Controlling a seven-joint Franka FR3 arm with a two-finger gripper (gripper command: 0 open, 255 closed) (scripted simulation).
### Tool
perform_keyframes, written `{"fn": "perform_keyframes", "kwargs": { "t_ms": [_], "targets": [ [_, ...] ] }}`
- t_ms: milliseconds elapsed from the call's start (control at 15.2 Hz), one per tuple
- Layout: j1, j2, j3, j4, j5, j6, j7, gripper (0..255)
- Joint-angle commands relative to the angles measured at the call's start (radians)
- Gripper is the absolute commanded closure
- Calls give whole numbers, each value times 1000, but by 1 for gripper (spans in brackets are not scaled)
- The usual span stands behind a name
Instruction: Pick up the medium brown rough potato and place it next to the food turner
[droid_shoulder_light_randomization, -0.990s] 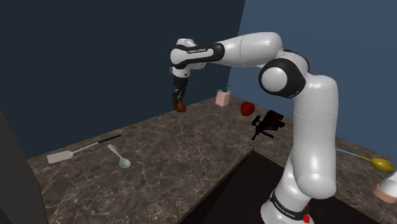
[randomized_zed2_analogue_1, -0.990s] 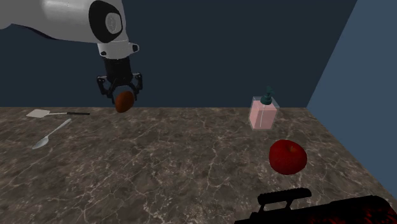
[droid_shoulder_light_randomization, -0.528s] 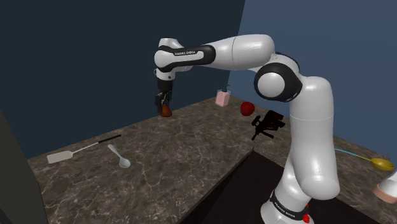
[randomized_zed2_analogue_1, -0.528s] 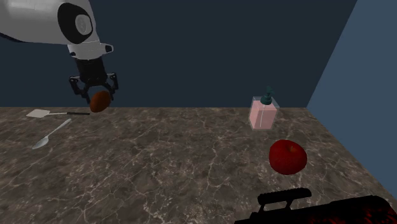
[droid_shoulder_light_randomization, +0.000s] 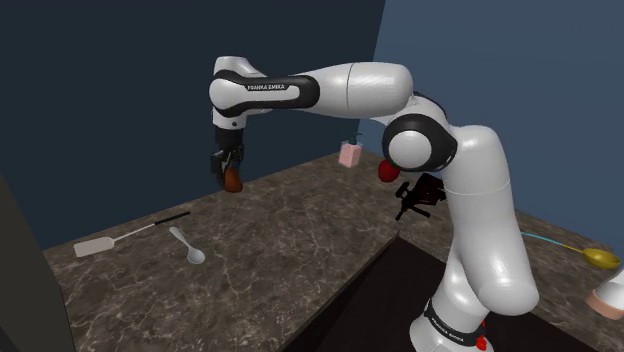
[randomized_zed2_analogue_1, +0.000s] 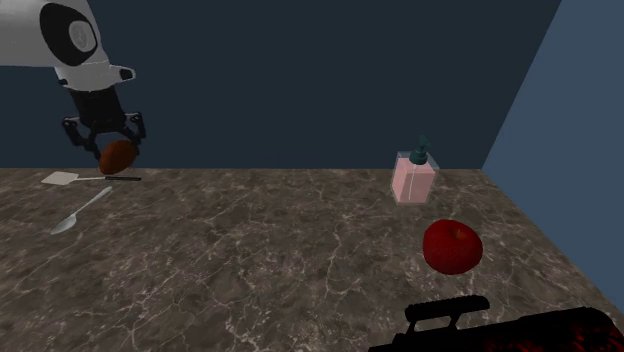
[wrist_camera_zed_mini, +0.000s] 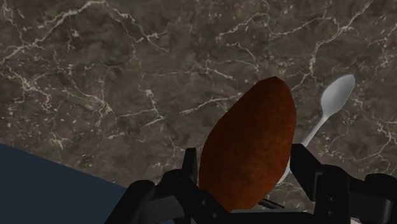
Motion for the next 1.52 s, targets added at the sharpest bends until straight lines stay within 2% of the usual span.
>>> {"fn": "perform_keyframes", "kwargs": {
  "t_ms": [0, 1452],
  "targets": [
    [17, 17, 7, 11, 0, 9, 24, 255],
    [23, 80, 18, -192, 23, 273, -12, 255]
  ]
}}
